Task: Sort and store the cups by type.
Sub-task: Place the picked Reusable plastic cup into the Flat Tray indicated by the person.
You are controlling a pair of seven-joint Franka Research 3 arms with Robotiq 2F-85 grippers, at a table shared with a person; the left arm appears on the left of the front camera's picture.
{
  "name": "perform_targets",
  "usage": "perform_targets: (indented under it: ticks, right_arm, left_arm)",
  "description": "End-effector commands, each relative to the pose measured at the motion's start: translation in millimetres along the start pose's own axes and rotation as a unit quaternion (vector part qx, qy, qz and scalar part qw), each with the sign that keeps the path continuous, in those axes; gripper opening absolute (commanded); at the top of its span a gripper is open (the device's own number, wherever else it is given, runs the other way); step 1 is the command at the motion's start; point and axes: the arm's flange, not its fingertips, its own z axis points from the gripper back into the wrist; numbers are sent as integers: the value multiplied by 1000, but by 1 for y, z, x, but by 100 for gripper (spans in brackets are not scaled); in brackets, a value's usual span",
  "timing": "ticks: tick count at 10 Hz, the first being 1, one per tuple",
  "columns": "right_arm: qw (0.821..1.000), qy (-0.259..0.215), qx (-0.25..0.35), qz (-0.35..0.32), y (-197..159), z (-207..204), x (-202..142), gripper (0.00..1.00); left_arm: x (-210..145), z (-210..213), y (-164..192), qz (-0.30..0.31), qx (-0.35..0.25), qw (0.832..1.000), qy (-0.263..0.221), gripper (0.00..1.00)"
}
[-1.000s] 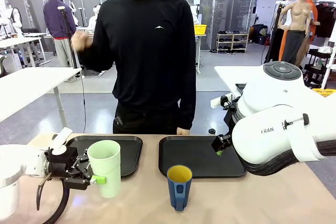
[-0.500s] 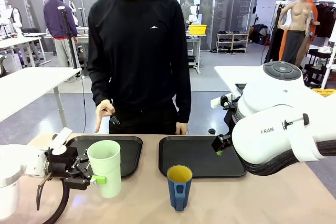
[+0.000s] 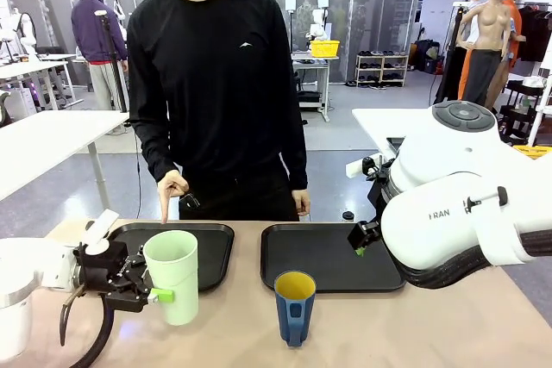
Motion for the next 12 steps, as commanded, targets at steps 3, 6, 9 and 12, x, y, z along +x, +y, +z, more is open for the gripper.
perform_targets:
  ticks: [3, 6, 9, 12]
  right_arm:
    - [1000, 0, 0, 0, 0, 0, 0, 100]
    - [1000, 0, 0, 0, 0, 0, 0, 100]
    - [1000, 0, 0, 0, 0, 0, 0, 100]
    - [1000, 0, 0, 0, 0, 0, 0, 100]
  left_arm:
    - [18, 32, 27, -28, 30, 999, -10, 86]
    - [32, 63, 62, -26, 96, 995, 15, 86]
    - [38, 98, 100, -25, 163, 986, 20, 86]
    - [44, 118, 121, -1, 170, 985, 7, 86]
